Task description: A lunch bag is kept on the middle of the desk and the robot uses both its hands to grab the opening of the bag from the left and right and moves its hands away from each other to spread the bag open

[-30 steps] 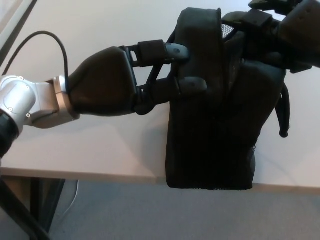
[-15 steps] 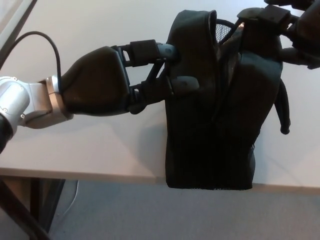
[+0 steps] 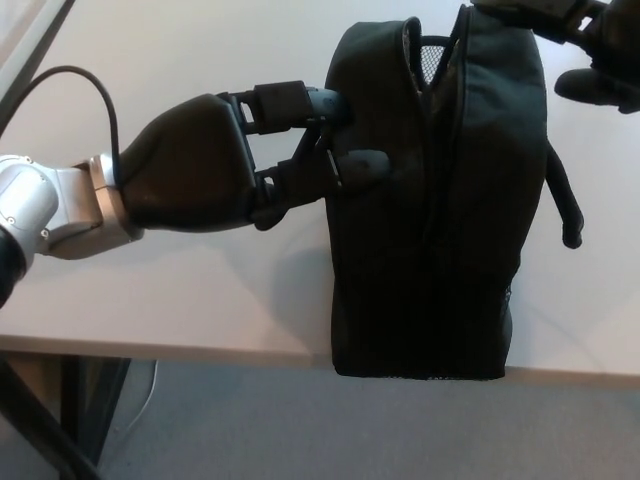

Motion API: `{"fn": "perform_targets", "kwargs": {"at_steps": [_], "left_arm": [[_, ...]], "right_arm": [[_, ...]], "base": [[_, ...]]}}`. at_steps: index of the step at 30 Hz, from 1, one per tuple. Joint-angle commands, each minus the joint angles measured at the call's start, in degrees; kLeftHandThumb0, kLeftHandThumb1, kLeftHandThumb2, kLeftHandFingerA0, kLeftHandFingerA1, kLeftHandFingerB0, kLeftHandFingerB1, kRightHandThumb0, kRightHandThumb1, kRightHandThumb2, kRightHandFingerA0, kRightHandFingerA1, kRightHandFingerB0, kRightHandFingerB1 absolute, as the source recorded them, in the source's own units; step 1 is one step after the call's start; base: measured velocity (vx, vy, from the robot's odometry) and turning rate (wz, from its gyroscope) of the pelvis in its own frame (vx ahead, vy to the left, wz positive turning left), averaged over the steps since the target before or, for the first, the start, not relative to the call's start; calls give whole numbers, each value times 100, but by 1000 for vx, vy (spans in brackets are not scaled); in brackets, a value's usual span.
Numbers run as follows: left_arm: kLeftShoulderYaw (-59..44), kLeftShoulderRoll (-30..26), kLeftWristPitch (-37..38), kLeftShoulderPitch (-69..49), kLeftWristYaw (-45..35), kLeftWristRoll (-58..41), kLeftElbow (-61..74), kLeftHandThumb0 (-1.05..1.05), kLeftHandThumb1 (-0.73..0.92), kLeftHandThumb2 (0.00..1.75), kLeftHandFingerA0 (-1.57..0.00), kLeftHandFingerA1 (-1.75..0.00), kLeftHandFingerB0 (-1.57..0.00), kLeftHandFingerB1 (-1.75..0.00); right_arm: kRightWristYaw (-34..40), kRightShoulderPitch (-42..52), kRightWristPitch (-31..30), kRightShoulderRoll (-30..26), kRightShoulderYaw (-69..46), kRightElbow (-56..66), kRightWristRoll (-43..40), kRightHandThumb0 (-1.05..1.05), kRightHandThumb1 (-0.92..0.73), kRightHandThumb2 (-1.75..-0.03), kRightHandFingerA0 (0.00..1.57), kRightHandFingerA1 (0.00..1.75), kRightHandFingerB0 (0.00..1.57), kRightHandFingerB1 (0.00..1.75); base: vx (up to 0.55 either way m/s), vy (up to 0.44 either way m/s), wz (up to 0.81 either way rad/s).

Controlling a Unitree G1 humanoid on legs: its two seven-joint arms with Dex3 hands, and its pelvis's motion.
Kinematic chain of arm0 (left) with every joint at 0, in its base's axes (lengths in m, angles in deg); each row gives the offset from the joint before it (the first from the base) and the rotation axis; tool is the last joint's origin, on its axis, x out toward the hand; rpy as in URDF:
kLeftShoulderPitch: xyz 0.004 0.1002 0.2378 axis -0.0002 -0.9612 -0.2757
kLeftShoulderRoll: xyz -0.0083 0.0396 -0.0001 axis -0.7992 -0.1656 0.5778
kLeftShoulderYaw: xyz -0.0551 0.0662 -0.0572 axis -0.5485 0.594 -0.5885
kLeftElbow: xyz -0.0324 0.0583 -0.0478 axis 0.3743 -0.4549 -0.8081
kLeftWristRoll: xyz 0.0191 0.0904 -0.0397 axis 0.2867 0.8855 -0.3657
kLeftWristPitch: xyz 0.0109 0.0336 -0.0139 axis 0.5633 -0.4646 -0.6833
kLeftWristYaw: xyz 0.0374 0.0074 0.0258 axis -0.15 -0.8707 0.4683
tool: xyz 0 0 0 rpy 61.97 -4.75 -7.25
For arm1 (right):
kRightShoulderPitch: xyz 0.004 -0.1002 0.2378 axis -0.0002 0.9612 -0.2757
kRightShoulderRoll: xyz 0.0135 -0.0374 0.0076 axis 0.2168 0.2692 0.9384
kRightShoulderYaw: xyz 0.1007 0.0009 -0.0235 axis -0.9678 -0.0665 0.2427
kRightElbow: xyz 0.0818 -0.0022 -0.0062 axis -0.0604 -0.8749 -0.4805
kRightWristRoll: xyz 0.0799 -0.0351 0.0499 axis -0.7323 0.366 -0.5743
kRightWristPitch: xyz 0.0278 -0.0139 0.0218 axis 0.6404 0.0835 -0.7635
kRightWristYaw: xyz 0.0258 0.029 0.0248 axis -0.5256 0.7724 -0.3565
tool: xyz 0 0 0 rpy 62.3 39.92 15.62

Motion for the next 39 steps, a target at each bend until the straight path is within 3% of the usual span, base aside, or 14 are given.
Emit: {"fn": "perform_targets", "kwargs": {"at_steps": [1,15,16,17,22,30,31,32,33,34,35,36,37,39], "left_arm": [[150,52,-105,15,-14,138,-100,-7,54,56,-46,-35,-23,-31],[235,33,-126,21,54,105,-96,-5,55,56,-46,-35,-23,-31],[240,35,-161,42,-4,118,-90,-6,36,86,-32,-56,-10,-49],[246,37,-196,48,9,137,-81,-7,55,56,-47,-35,-23,-31],[287,44,-188,43,103,153,-101,-7,55,57,-46,-35,-24,-31],[362,35,-116,17,189,135,-166,-6,55,57,-47,-35,-27,-32],[371,45,-100,14,231,123,-165,-8,56,58,-49,-35,-35,-33],[386,54,-93,19,271,130,-167,-10,55,58,-54,-38,-56,-38],[408,61,-92,29,310,147,-174,-10,55,58,-54,-38,-56,-38],[392,83,-104,19,322,123,-163,-28,50,55,-91,-80,-101,-53],[395,102,-128,12,375,123,-162,-29,48,55,-93,-113,-105,-56],[403,115,-152,8,433,136,-164,-29,48,55,-93,-113,-105,-56],[399,124,-126,-3,392,111,-170,-31,50,55,-95,-127,-105,-57],[403,163,-118,-19,403,86,-211,-31,52,57,-96,-131,-104,-58]], "right_arm": [[89,92,62,-168,-5,143,148,-29,-56,-57,33,34,22,29],[350,283,2,-109,117,103,371,-32,-56,-58,33,34,23,29],[260,318,29,-99,151,75,373,-32,-58,-58,31,33,20,28],[169,348,45,-91,169,69,360,-31,-58,-58,29,32,18,28],[177,519,-9,-15,260,147,408,-37,-46,-63,26,36,22,35],[165,645,-99,121,404,158,505,-32,-59,-58,32,32,22,29],[176,655,-84,169,416,117,481,-32,-56,-57,34,33,24,29],[170,664,-66,207,419,89,452,-30,-55,-57,38,34,28,31],[158,670,-51,235,420,70,427,-30,-55,-57,38,34,28,31],[343,695,-80,332,420,-7,428,-28,-52,-56,72,52,73,45],[488,692,-143,380,465,-40,504,-29,-55,-56,77,72,83,56],[573,673,-207,390,522,-41,598,-29,-55,-56,77,72,83,56],[738,672,-228,422,574,-63,671,-28,-59,-57,85,94,82,78],[926,654,-220,468,637,-130,703,-29,-63,-57,87,102,79,88]], "base": [[0,0,0],[0,0,0],[0,0,0],[0,0,0],[0,0,0],[0,0,0],[0,0,0],[0,0,0],[0,0,0],[0,0,0],[0,0,0],[0,0,0],[0,0,0],[0,0,0]]}}
